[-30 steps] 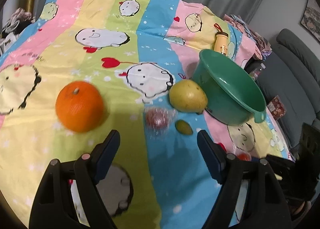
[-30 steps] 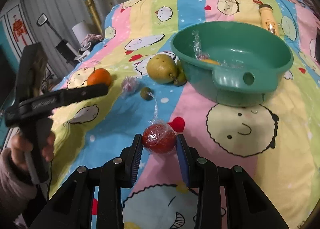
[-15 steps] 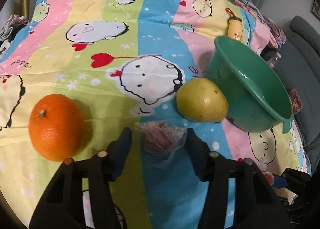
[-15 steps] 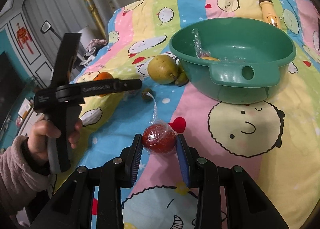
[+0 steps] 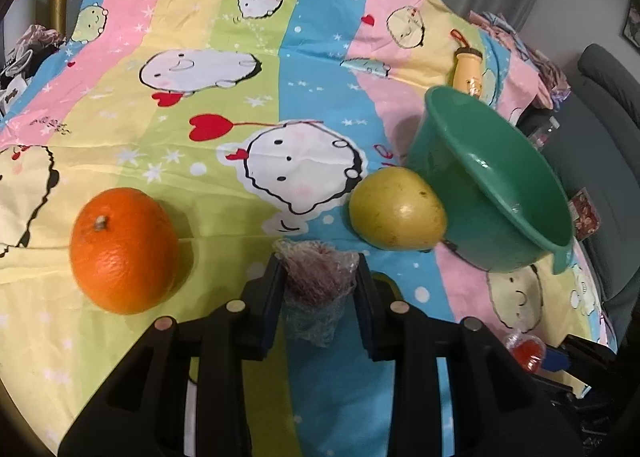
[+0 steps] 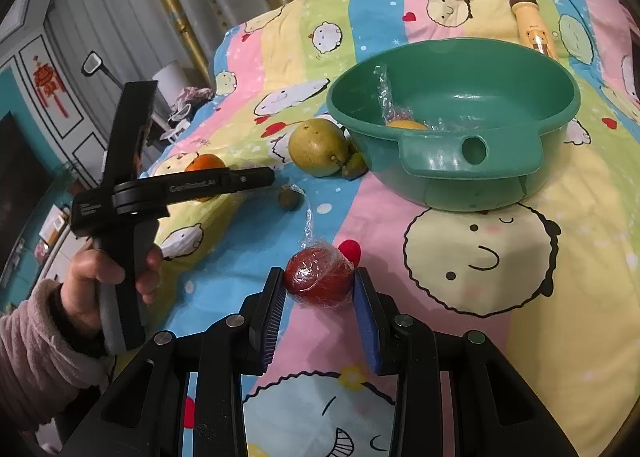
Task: Organize fruits
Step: 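Grasp another wrapped red fruit with the right tool while the left tool grasps a wrapped pink fruit, then carry both wrapped fruits into the green basin and open both tools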
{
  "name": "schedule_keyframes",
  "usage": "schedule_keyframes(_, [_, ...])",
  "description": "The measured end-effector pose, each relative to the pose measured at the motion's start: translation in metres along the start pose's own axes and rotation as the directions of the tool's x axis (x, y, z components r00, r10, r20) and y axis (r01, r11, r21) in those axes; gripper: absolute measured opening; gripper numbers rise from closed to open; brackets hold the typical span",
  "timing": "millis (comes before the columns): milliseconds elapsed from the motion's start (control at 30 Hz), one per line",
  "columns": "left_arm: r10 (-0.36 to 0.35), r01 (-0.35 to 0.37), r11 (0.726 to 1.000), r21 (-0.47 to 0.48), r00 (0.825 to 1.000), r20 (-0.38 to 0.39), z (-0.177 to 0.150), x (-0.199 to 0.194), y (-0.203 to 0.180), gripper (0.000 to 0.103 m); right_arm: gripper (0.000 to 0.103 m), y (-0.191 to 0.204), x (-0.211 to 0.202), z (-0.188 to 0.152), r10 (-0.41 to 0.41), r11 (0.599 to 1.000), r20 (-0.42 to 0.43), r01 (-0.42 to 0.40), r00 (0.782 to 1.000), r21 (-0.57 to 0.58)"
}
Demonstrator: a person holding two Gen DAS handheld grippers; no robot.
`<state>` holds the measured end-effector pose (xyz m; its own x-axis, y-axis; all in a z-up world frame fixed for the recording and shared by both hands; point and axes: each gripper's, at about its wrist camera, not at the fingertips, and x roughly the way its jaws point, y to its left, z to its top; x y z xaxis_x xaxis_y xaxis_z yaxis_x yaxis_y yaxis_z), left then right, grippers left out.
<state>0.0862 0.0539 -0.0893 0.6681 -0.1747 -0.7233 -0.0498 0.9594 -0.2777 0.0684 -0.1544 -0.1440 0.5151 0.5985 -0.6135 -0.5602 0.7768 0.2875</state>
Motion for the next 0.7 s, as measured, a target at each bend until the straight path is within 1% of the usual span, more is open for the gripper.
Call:
schedule_keyframes(167, [-0.034, 0.034, 0.999, -0.007, 0.999, 0.041, 0.001, -0.028, -0.002, 0.033, 0.036, 0.002, -0.007, 0.002, 0.007, 1.000, 0.020, -0.007, 1.000, 0.004])
schedule_keyframes(267, [-0.042, 0.044, 0.999, -0.019, 0.996, 0.080, 0.003, -0.049, -0.001, 0.033, 0.036, 0.002, -0.012, 0.004, 0.009, 1.000, 0.034, -0.009, 0.999, 0.004])
schedule_keyframes(400, [-0.050, 0.054, 0.998, -0.038, 0.993, 0.106, 0.002, -0.068, 0.002, 0.033, 0.036, 0.001, -0.018, 0.007, 0.016, 1.000, 0.053, -0.016, 0.998, 0.008])
schedule_keyframes(567, [-0.062, 0.068, 0.997, -0.048, 0.990, 0.130, 0.000, -0.086, -0.001, 0.033, 0.036, 0.003, -0.030, 0.012, 0.023, 1.000, 0.090, -0.024, 0.996, 0.005])
schedule_keyframes(700, [-0.083, 0.088, 0.996, -0.032, 0.987, 0.134, 0.000, -0.093, -0.011, 0.033, 0.036, 0.000, -0.041, 0.015, 0.044, 0.999, 0.126, -0.047, 0.991, 0.018])
